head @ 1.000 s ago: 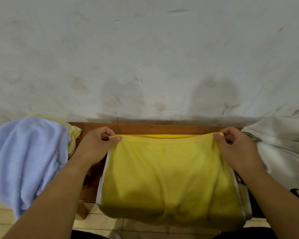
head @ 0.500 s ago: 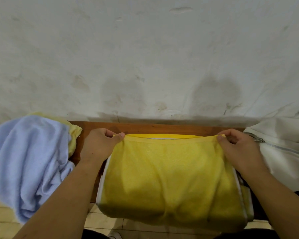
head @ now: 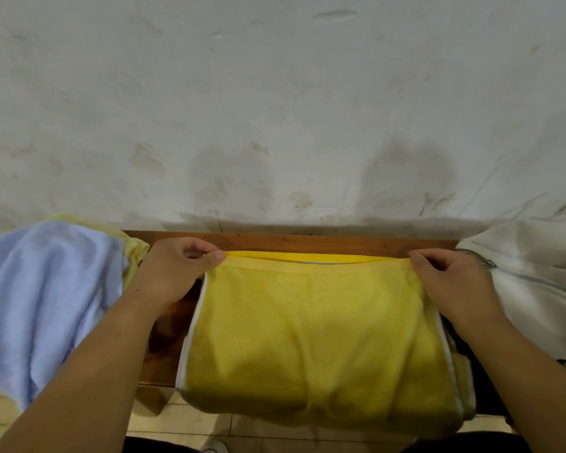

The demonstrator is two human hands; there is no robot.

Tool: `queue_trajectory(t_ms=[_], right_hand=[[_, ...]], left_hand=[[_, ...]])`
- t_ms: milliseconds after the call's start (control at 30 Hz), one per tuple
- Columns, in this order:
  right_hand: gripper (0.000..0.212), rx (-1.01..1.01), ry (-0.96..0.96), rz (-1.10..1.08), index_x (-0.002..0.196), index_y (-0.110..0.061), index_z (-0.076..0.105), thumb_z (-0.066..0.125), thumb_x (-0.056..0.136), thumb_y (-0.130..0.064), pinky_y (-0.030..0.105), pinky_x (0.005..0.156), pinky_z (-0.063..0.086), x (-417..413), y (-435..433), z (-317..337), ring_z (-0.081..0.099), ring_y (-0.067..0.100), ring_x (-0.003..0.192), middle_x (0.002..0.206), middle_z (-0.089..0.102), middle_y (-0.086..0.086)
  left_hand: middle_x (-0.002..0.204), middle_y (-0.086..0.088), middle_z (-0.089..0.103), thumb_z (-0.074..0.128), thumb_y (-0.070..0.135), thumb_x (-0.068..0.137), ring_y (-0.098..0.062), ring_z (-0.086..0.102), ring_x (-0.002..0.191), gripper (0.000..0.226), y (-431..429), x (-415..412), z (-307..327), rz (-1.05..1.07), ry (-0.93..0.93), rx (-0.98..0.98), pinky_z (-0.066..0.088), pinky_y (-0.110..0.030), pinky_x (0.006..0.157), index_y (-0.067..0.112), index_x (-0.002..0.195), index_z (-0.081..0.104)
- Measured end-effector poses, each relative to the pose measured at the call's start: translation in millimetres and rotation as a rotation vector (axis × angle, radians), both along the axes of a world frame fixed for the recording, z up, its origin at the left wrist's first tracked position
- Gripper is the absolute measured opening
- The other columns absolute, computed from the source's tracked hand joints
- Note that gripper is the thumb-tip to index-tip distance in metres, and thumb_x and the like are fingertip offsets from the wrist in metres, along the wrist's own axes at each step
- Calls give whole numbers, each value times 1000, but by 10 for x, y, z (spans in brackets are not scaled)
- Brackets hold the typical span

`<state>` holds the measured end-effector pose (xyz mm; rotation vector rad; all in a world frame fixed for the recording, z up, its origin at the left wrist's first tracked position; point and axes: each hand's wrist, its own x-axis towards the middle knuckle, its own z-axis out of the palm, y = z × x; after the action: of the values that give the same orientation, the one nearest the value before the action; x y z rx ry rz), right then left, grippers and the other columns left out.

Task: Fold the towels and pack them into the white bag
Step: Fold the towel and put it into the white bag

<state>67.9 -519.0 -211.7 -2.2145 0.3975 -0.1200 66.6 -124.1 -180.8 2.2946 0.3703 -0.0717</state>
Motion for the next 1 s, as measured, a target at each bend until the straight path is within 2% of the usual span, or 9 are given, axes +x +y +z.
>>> queue_trajectory(t_ms=[133, 267, 400, 533, 633, 700, 800, 900, 1000], right_hand=[[28, 7, 17, 20, 122, -20, 74, 66, 97, -30, 35, 98, 50, 6, -10, -7, 64, 13, 107, 114, 74, -4], [15, 59, 16, 54, 105, -26, 76, 64, 98, -32, 36, 94, 52, -5, -24, -6, 65, 10, 100, 98, 71, -13], [7, 93, 3, 49, 95, -32, 70, 64, 98, -32, 31, 88, 47, 10, -38, 29, 60, -2, 90, 92, 66, -20], [9, 155, -35, 25, 97, -26, 71, 63, 99, -28, 27, 84, 45, 2, -33, 62, 59, -5, 90, 91, 67, -17], [11, 172, -60, 6, 94, -25, 71, 62, 100, -25, 23, 80, 44, -35, -8, 112, 59, -6, 86, 88, 67, -17], [12, 174, -73, -5, 92, -26, 70, 61, 100, -24, 26, 83, 44, -59, 0, 135, 61, -2, 86, 87, 67, -17], [14, 174, -95, -9, 96, -24, 74, 61, 100, -27, 29, 86, 48, -126, 7, 197, 66, 6, 92, 92, 72, -12], [16, 127, -113, 7, 100, -22, 75, 60, 101, -29, 25, 82, 47, -254, 17, 315, 65, 2, 91, 92, 71, -13], [16, 79, -141, 9, 101, -23, 74, 59, 101, -30, 33, 87, 49, -402, 19, 474, 65, 8, 91, 91, 71, -11]], left_hand=[[73, 16, 73, 75, 43, 85, 2, 65, 69, 14, -37, -19, 54, 15, -12, 9, 41, -13, 62, 29, 85, 75], [84, 14, 72, 75, 42, 86, 0, 63, 78, 17, -55, -23, 69, 29, -40, 24, 40, -14, 63, 26, 87, 76], [80, 20, 72, 76, 40, 86, 7, 64, 76, 8, -31, -20, 71, 44, -88, -31, 43, -7, 61, 32, 83, 75], [68, 10, 73, 73, 30, 89, -1, 65, 60, 7, -30, -74, 111, 91, -134, -320, 47, -10, 51, 25, 90, 78], [54, 3, 57, 69, 20, 91, -6, 48, 46, 9, -28, -176, 207, 54, -57, -530, 39, -13, 40, 20, 96, 76], [69, -6, 63, 81, 29, 82, -13, 51, 61, 22, 65, -244, 244, -34, -7, -561, 47, -17, 52, 23, 103, 78], [97, -22, 72, 85, 41, 74, -20, 61, 83, 37, 186, -384, 315, -112, 25, -495, 54, -36, 83, 31, 110, 78], [95, -12, 77, 75, 25, 83, -10, 70, 77, 19, 186, -508, 381, -26, -81, -447, 57, -19, 67, 24, 102, 79], [90, -2, 78, 73, 20, 89, -3, 71, 74, 11, 137, -671, 480, -2, -165, -376, 55, -13, 59, 21, 99, 78]])
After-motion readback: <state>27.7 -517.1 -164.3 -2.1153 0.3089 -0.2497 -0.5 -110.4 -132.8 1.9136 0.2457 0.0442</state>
